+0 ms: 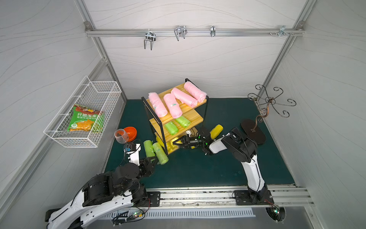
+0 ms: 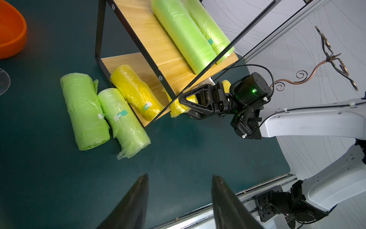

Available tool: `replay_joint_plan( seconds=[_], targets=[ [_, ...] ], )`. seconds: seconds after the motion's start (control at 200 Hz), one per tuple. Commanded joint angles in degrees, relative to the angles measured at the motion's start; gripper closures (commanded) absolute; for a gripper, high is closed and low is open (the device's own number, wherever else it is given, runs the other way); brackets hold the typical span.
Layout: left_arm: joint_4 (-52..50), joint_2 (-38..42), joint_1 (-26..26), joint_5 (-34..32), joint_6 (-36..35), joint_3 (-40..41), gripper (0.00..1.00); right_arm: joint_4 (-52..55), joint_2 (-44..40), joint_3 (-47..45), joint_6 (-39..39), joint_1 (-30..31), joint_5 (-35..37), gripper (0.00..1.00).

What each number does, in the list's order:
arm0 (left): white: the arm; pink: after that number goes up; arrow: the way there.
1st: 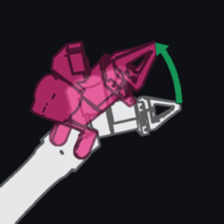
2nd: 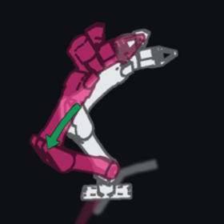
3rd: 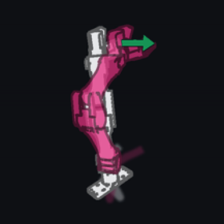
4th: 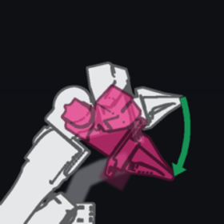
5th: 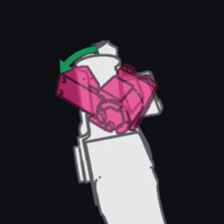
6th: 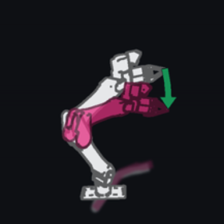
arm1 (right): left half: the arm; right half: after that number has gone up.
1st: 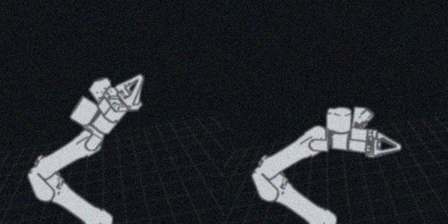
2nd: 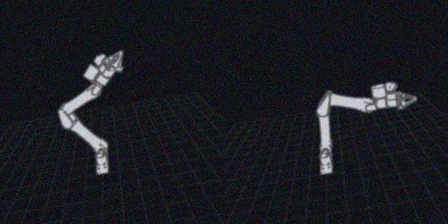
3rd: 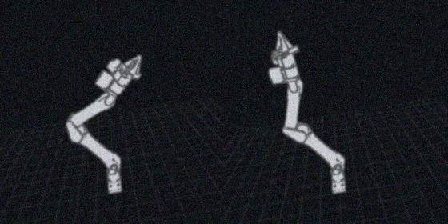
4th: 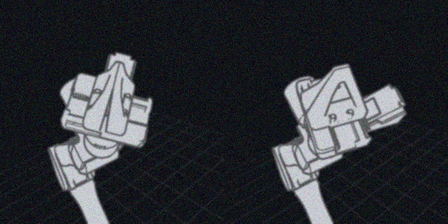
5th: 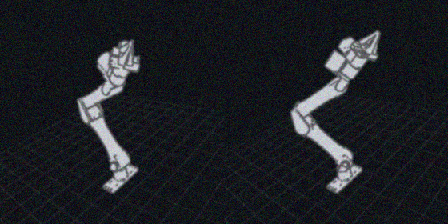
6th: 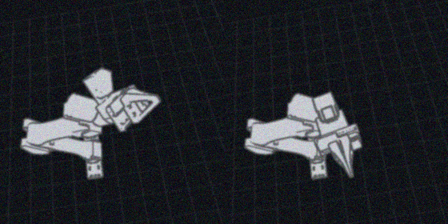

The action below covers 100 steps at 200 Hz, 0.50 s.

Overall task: Sort the rolls of trash bags by color and place them on the shelf
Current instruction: Place the roll of trash bags on the shelf.

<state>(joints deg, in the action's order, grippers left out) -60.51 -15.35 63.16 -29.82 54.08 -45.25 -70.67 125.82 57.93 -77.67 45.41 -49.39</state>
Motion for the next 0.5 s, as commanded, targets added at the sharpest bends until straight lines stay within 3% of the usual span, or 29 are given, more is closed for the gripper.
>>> replay_joint_plan(
  seconds=[0.0, 0.495],
  targets=[
    [0.9, 0.6, 0.0, -0.8, 0.3, 0.0, 0.44, -3.6, 1.2, 2.1, -0.1, -1.7, -1.4, 1.00],
    [1.7, -0.1, 0.0, -0.3, 0.6, 0.6, 0.44, -1.6, 5.2, 2.8, -0.8, -2.2, -3.3, 1.00]
  ],
)
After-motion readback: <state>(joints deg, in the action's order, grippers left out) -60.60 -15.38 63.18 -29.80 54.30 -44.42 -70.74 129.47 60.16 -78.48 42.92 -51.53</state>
